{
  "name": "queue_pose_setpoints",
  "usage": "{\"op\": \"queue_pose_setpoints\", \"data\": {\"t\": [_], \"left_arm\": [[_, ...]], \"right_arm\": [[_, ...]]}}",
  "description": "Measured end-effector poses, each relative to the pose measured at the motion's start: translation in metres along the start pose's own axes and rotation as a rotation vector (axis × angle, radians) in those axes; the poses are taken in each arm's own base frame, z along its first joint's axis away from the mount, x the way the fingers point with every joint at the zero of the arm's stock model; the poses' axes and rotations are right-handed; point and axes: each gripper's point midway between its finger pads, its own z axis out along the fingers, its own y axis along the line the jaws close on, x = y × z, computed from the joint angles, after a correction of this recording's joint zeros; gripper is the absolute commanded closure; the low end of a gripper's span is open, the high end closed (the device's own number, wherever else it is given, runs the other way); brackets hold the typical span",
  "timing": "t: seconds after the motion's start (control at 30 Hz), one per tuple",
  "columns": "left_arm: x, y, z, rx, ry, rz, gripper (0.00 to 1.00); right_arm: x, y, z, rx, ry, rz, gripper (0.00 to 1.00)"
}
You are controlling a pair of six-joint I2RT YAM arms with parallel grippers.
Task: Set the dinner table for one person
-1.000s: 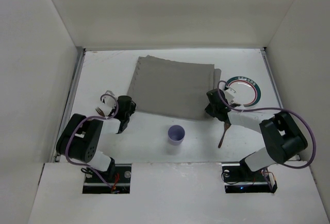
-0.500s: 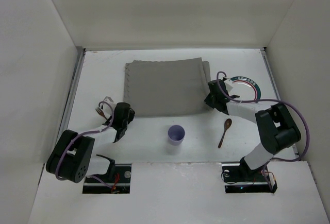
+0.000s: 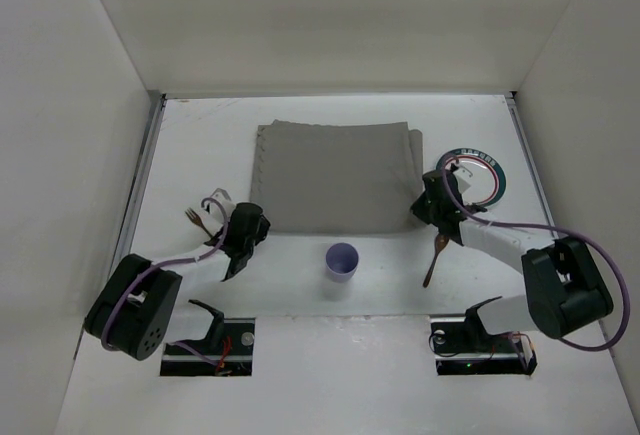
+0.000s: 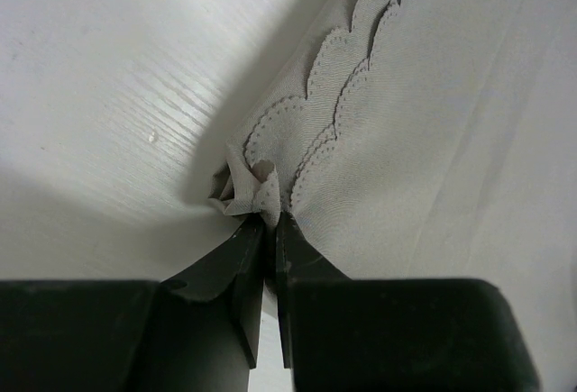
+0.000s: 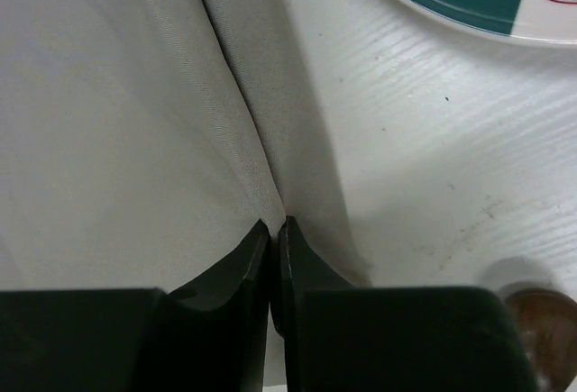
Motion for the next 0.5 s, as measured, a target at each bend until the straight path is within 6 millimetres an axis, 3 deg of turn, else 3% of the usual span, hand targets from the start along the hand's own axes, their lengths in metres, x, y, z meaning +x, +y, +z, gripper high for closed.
{"op": "queue_pose_setpoints", "data": {"t": [0.1, 0.27, 0.4, 0.5], "left_arm": [[0.001, -0.001, -0.001, 0.002, 0.003, 0.003, 0.87], [-0.008, 0.005, -0.015, 0.001, -0.015, 0.028, 0.51], [-0.023, -0.007, -0.036, 0.073, -0.07, 0.045, 0.49], [-0.033, -0.028, -0.054, 0.162, -0.115, 0.056, 0.56]], "right_arm": [[0.002, -0.007, -0.001, 0.008, 0.005, 0.007, 0.74], [0.002, -0.018, -0.002, 0.029, -0.006, 0.01, 0.43], [-0.013, -0.012, -0.021, -0.025, -0.063, 0.017, 0.3], [-0.038, 0.001, -0.045, -0.11, -0.15, 0.031, 0.27]]}}
